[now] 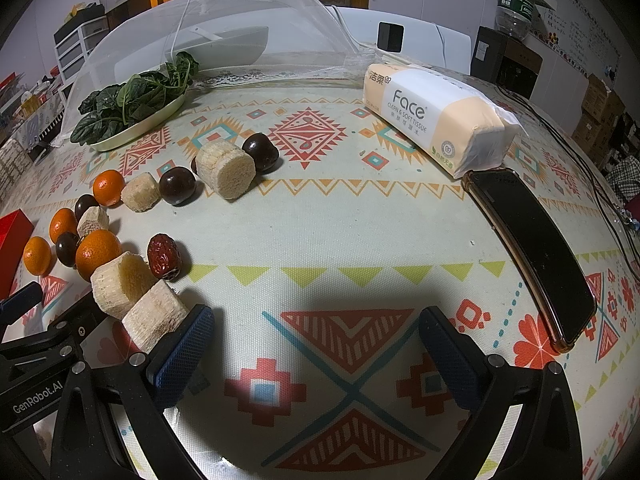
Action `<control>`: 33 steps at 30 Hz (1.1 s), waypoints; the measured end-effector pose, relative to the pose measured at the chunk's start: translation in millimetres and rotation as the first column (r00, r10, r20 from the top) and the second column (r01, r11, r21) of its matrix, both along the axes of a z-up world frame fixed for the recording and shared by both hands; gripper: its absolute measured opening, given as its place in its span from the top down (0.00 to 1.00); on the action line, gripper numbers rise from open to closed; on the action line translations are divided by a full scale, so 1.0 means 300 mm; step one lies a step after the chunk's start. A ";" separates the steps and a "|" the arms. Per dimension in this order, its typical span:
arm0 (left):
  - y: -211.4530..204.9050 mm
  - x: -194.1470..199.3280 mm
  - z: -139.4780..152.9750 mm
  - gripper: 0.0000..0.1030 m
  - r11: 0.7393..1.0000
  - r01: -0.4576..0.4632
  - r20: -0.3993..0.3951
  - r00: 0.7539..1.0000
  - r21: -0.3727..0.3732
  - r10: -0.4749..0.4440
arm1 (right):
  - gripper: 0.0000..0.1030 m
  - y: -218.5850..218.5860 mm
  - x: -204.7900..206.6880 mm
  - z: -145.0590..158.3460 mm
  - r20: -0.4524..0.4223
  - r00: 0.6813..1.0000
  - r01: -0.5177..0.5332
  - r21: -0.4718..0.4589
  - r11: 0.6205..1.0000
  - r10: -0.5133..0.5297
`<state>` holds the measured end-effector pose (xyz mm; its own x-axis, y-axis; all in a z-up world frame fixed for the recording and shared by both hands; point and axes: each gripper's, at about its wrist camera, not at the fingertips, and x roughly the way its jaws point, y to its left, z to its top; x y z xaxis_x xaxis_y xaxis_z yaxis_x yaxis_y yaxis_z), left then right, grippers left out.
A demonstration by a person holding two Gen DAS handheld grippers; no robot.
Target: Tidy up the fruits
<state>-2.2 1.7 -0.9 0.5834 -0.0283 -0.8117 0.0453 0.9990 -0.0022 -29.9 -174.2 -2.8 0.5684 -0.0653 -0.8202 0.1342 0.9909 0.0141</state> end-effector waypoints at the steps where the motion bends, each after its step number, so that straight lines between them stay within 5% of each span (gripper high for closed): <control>1: 0.000 0.000 0.000 0.00 1.000 0.000 0.000 1.000 0.000 0.000 | 0.00 0.000 0.000 0.000 0.000 1.000 0.000 0.000 1.000 0.000; 8: -0.001 -0.004 0.000 0.00 1.000 0.013 0.000 1.000 -0.002 -0.013 | 0.00 0.000 -0.001 0.001 0.000 1.000 0.000 0.000 1.000 0.000; 12: -0.014 -0.020 0.008 0.00 0.994 0.113 -0.046 0.993 -0.002 -0.113 | 0.00 -0.001 -0.006 0.003 0.001 0.999 -0.050 0.007 0.999 0.050; 17: -0.031 -0.045 0.017 0.00 0.976 0.205 -0.043 0.977 -0.071 -0.209 | 0.00 -0.046 -0.039 0.014 0.018 0.999 -0.041 0.118 0.992 0.039; 19: -0.047 -0.050 0.013 0.00 0.977 0.210 -0.049 0.976 -0.041 -0.212 | 0.00 -0.065 -0.050 0.019 0.007 1.000 0.000 0.151 0.989 -0.001; 20: -0.066 -0.048 0.007 0.00 0.974 0.228 -0.074 0.971 0.011 -0.227 | 0.00 -0.061 -0.050 0.019 0.001 1.000 0.009 0.150 0.989 -0.009; 30: -0.069 -0.058 0.013 0.00 0.974 0.226 -0.129 0.966 -0.003 -0.224 | 0.00 -0.021 -0.012 0.010 -0.095 0.995 0.025 0.037 0.999 -0.021; 33: -0.027 -0.080 0.044 0.00 0.967 0.230 -0.136 0.960 -0.109 -0.244 | 0.00 -0.009 -0.020 0.006 -0.069 0.997 0.018 0.012 1.000 -0.017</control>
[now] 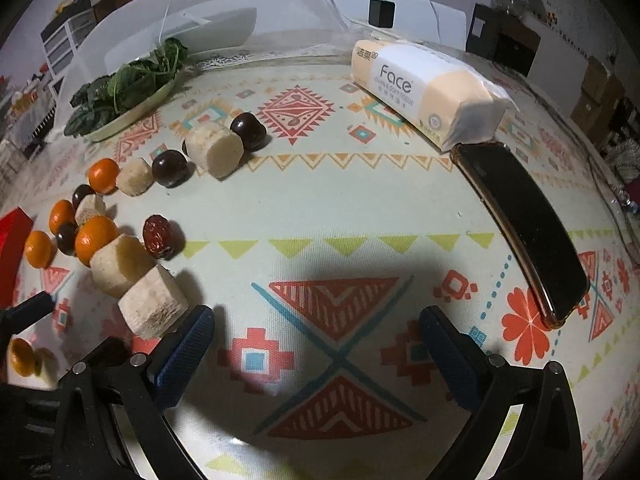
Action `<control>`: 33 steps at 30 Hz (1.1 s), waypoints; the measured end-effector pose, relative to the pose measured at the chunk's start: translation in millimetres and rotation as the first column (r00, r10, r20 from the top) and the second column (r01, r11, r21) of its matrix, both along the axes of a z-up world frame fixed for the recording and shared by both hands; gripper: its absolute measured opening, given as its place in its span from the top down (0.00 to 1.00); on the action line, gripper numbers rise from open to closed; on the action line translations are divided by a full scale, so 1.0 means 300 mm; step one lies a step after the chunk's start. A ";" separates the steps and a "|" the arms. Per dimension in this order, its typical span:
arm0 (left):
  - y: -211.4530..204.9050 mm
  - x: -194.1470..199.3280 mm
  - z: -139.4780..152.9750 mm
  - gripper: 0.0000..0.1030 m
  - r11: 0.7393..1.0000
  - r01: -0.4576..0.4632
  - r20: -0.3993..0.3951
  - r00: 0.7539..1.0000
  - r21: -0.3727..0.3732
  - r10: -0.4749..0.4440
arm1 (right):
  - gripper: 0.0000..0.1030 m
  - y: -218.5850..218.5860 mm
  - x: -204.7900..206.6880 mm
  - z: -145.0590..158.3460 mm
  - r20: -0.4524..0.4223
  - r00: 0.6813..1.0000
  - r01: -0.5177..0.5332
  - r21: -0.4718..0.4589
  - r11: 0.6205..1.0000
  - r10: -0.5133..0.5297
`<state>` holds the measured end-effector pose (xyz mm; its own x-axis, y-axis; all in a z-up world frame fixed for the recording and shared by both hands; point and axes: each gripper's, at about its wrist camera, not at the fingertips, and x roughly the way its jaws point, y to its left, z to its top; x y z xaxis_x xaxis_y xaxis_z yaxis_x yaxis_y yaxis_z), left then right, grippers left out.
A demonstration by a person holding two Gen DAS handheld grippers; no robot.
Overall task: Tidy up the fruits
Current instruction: 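Grasp an orange with the left gripper while the right gripper grasps a white chunk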
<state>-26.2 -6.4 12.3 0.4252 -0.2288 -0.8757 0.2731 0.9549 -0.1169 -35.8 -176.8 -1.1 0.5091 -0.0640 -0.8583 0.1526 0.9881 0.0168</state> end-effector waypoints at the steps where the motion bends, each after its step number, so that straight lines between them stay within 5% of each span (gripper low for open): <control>1: 0.022 -0.014 0.025 0.00 1.000 -0.005 0.018 1.000 -0.026 0.005 | 0.00 -0.001 -0.004 -0.001 0.005 1.000 -0.003 0.001 1.000 0.002; 5: 0.157 -0.123 0.213 0.00 0.997 -0.056 0.253 0.965 -0.056 0.069 | 0.08 -0.007 -0.052 0.073 0.083 0.997 -0.010 0.021 1.000 0.008; 9: 0.312 -0.299 0.415 0.00 0.988 -0.124 0.527 0.835 -0.094 0.155 | 0.08 0.027 -0.154 0.218 0.284 0.957 -0.064 -0.003 0.998 0.062; 11: 0.384 -0.350 0.462 0.00 0.983 -0.093 0.591 0.789 -0.156 0.169 | 0.07 0.051 -0.166 0.234 0.300 0.949 -0.097 -0.014 0.995 0.097; 12: 0.411 -0.352 0.466 0.00 0.979 -0.074 0.586 0.791 -0.189 0.173 | 0.07 0.063 -0.156 0.229 0.286 0.952 -0.114 -0.005 0.993 0.111; 15: 0.465 -0.298 0.416 0.00 0.966 -0.082 0.481 0.855 -0.244 0.194 | 0.16 0.089 -0.124 0.175 0.239 0.960 -0.164 0.068 0.984 0.143; 20: 0.431 -0.273 0.252 0.00 0.986 -0.099 0.395 0.907 -0.132 0.144 | 0.48 0.111 -0.092 0.050 0.126 0.977 -0.196 0.197 0.961 0.173; 26: 0.377 -0.263 0.124 0.00 0.997 -0.036 0.298 0.953 -0.065 0.054 | 0.50 0.140 -0.078 0.032 0.124 0.976 -0.203 0.192 0.960 0.181; 33: 0.355 -0.207 0.037 0.35 0.995 0.006 0.158 0.987 -0.104 0.011 | 0.55 0.187 -0.059 0.036 0.125 0.967 -0.241 0.147 0.959 0.223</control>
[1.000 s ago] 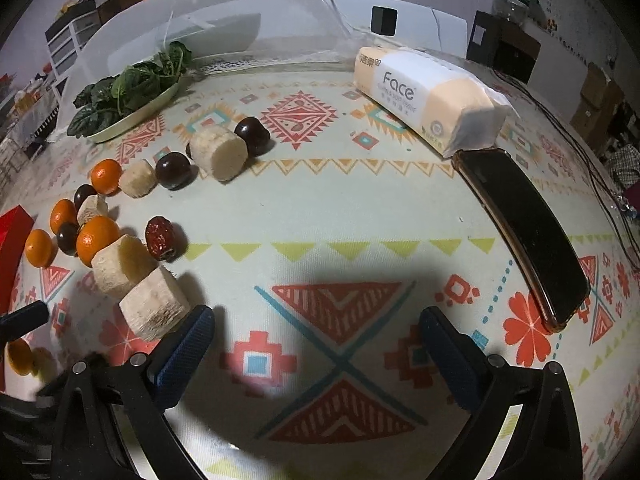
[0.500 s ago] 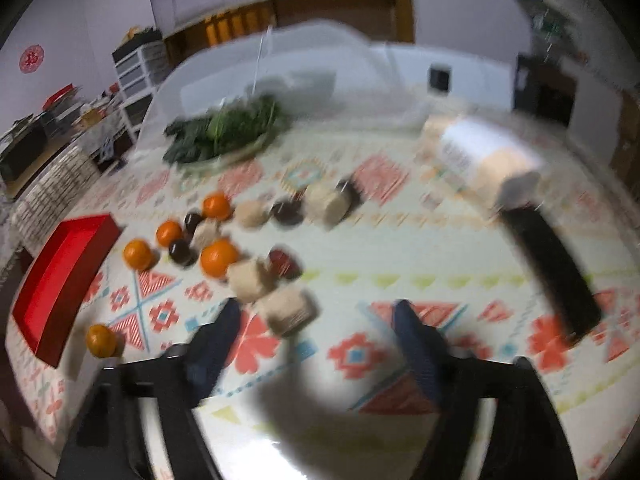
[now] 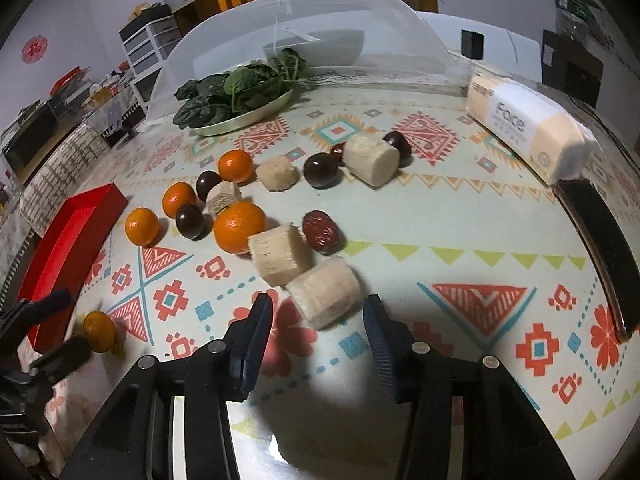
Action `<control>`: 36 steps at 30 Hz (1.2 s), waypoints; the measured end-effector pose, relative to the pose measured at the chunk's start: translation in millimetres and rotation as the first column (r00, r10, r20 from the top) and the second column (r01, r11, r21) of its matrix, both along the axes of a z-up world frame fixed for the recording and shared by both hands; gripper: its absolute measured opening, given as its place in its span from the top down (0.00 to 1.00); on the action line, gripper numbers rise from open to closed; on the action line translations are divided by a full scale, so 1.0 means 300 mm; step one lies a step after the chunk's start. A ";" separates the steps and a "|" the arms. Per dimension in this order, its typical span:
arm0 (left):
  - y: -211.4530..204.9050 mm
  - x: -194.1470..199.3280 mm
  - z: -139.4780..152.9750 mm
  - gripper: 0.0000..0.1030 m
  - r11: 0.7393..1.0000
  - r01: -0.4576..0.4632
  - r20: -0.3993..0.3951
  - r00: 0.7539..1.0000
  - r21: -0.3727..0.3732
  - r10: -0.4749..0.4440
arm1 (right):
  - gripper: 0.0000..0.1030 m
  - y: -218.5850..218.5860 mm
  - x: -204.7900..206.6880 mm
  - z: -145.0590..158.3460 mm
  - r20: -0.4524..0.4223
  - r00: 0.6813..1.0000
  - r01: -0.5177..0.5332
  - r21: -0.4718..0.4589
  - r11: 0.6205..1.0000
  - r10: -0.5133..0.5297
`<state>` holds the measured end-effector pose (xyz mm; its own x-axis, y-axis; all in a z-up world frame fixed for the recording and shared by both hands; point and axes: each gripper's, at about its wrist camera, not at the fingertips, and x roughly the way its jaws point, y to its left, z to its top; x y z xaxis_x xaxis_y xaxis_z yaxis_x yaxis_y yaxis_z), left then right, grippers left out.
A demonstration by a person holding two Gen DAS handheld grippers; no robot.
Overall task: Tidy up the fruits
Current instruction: 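Grasp an orange with the left gripper while the right gripper grasps a white chunk, then carry the orange into the red tray with the left gripper while the right drops its chunk there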
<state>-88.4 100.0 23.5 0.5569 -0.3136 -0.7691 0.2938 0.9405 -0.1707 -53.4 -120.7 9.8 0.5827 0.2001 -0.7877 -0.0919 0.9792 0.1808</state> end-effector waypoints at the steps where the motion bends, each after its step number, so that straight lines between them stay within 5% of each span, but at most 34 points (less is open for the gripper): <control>1: -0.004 0.006 -0.010 0.44 1.000 0.004 -0.014 1.000 -0.002 -0.004 | 0.60 0.003 0.001 0.000 0.003 1.000 0.001 -0.010 1.000 -0.001; 4: -0.022 0.014 -0.030 0.68 1.000 0.002 -0.026 1.000 0.024 -0.002 | 0.62 0.000 -0.002 -0.002 0.010 1.000 0.000 -0.008 1.000 0.000; 13: 0.047 0.002 0.021 0.69 0.997 -0.047 0.001 0.999 -0.060 0.047 | 0.62 -0.019 -0.090 0.072 0.049 0.998 0.033 0.031 0.999 -0.034; 19: 0.195 -0.024 0.115 0.69 0.985 -0.132 0.059 0.988 -0.115 0.139 | 0.62 0.132 -0.142 0.192 0.110 0.991 -0.086 0.085 0.993 0.076; 30: 0.671 -0.063 0.110 0.69 0.880 -0.455 0.031 0.886 -0.136 0.462 | 0.62 0.672 -0.142 0.205 0.100 0.912 -0.409 0.187 0.893 0.397; 36: 0.801 -0.081 0.093 0.65 0.839 -0.517 0.008 0.851 -0.171 0.526 | 0.62 0.914 -0.143 0.156 0.067 0.859 -0.511 0.194 0.838 0.508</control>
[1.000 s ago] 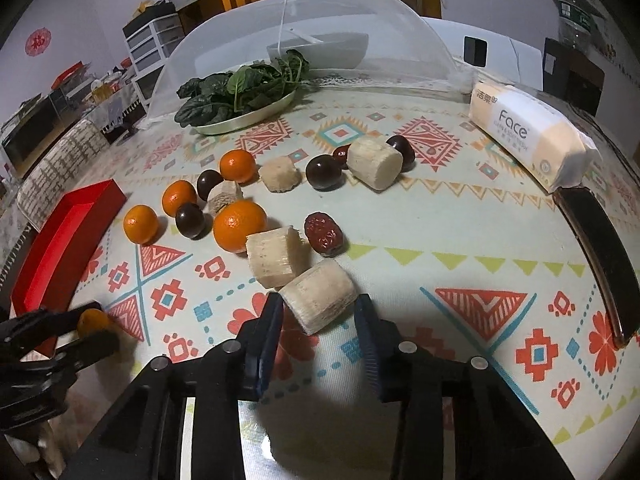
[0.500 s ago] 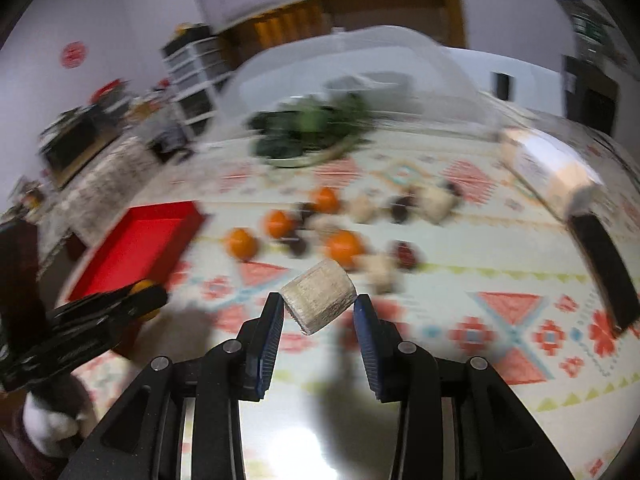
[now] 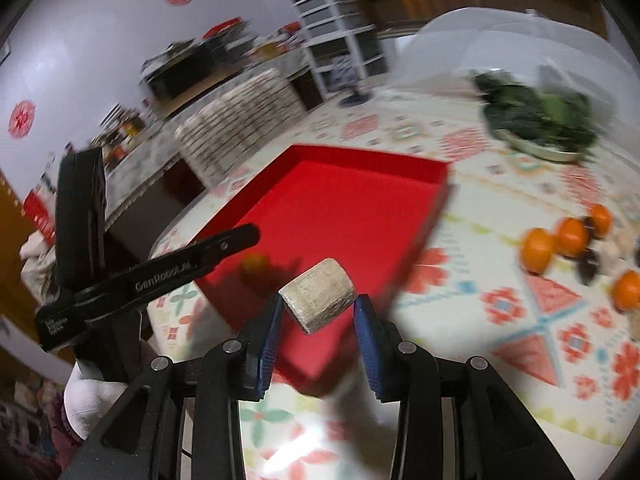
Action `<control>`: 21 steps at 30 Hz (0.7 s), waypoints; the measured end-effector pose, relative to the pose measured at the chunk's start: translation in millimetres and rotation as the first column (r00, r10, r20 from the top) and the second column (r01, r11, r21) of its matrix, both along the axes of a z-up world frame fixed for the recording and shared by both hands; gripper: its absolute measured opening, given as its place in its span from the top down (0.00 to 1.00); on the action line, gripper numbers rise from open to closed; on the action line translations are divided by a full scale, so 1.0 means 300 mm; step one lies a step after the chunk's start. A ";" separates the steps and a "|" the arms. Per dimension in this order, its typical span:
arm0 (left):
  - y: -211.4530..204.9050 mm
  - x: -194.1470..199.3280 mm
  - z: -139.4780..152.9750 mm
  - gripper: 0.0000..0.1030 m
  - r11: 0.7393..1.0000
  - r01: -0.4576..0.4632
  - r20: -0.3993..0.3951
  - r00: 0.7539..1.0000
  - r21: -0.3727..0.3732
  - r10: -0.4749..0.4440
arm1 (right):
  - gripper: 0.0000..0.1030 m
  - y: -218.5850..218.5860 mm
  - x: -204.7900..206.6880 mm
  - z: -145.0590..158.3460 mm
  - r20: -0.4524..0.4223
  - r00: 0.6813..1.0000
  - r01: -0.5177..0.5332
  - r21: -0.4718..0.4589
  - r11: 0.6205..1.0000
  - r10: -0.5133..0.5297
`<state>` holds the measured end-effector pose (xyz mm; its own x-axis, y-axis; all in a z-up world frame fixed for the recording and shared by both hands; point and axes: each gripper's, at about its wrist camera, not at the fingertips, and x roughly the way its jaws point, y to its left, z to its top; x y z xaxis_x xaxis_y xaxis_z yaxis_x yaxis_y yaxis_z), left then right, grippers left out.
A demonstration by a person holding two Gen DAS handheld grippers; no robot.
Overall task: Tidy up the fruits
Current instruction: 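Carry the orange into the red tray with the left gripper while the right drops its chunk there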
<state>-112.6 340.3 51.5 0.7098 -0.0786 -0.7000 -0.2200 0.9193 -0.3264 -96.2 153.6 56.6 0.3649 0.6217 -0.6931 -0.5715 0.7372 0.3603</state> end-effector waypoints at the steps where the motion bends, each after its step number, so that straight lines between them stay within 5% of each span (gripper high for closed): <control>1: 0.014 -0.005 -0.005 0.61 1.000 -0.005 0.000 1.000 -0.008 0.005 | 0.62 0.026 0.000 -0.015 -0.005 1.000 -0.012 -0.008 1.000 0.012; 8: 0.056 -0.019 -0.001 0.37 0.998 -0.030 0.019 0.999 -0.057 0.031 | 0.60 0.143 -0.016 -0.055 0.027 0.999 -0.044 -0.071 0.997 0.046; 11: 0.047 -0.028 0.021 0.32 0.998 -0.031 0.041 0.999 -0.050 0.033 | 0.49 0.130 -0.029 -0.025 0.063 0.997 -0.034 -0.070 0.997 0.038; 18: -0.058 -0.051 0.108 0.27 1.000 0.025 0.126 0.992 0.005 -0.025 | 0.43 -0.015 -0.027 0.038 0.095 0.994 0.047 -0.010 0.999 -0.046; 21: -0.146 -0.068 0.167 0.12 0.997 0.054 0.196 0.979 0.057 -0.064 | 0.43 -0.132 -0.022 0.057 0.097 0.989 0.110 0.015 0.994 -0.111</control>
<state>-133.1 296.6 101.5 0.8295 -0.0918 -0.5510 -0.1011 0.9454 -0.3098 -102.8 114.1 73.7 0.4976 0.5801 -0.6449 -0.5193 0.7947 0.3143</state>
